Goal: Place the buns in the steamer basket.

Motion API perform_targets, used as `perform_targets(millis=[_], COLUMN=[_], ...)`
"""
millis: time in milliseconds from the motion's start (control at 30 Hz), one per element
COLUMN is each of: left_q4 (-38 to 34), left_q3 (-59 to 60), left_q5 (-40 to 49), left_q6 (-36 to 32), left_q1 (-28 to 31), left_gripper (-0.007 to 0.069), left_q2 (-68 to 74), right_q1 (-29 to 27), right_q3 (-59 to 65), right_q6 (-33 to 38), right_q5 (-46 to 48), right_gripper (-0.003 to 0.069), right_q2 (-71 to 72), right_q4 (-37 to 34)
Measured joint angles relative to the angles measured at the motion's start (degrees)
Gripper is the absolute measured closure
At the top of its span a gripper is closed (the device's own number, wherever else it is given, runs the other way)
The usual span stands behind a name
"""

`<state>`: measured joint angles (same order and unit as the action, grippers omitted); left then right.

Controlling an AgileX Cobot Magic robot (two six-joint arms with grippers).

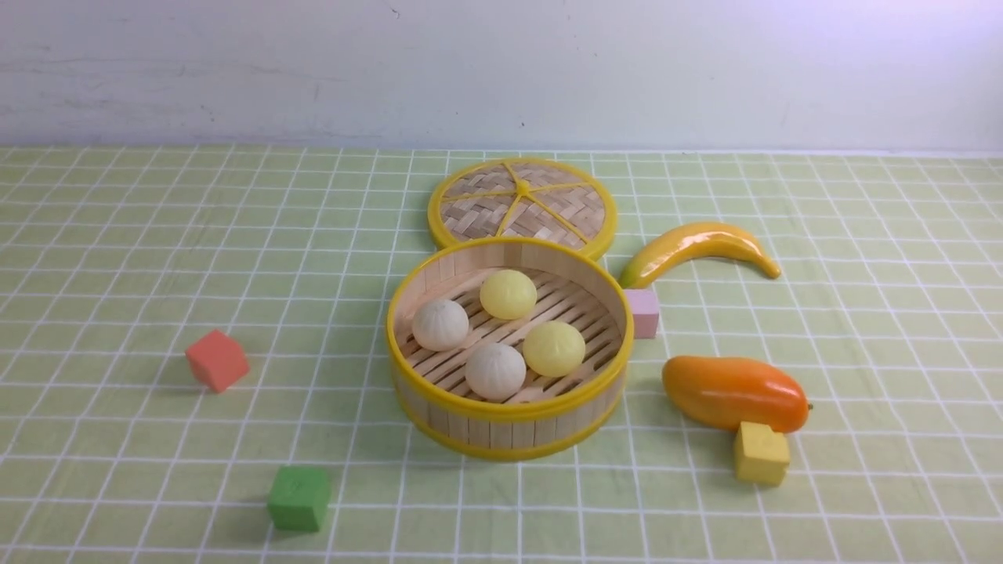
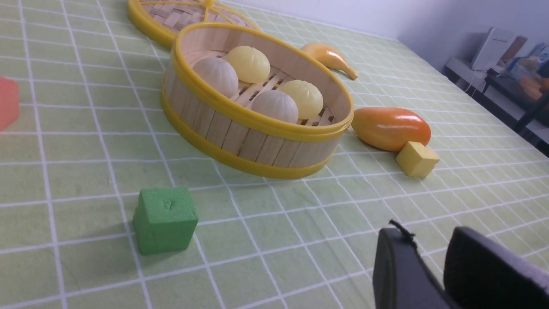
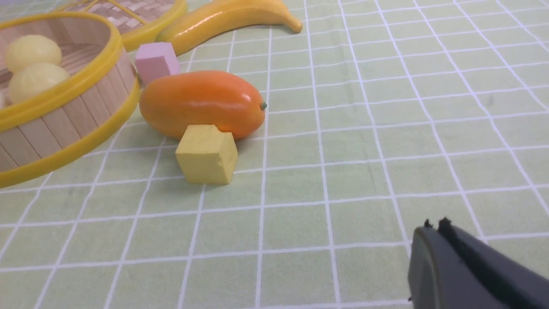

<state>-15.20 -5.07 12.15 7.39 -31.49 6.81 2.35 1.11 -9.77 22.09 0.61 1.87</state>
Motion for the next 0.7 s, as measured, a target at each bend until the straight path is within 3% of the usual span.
perform_targets(millis=[700], left_q4=[0.0], left_q3=[0.0], left_q5=[0.0], left_q6=[0.0], left_q1=[0.0], left_gripper=[0.0452], left_q2=[0.0], right_q1=[0.0], right_q3=[0.0], right_q6=[-0.07], right_q5=[0.0], right_gripper=[0.0669], right_q2=[0.0], right_q4=[0.06])
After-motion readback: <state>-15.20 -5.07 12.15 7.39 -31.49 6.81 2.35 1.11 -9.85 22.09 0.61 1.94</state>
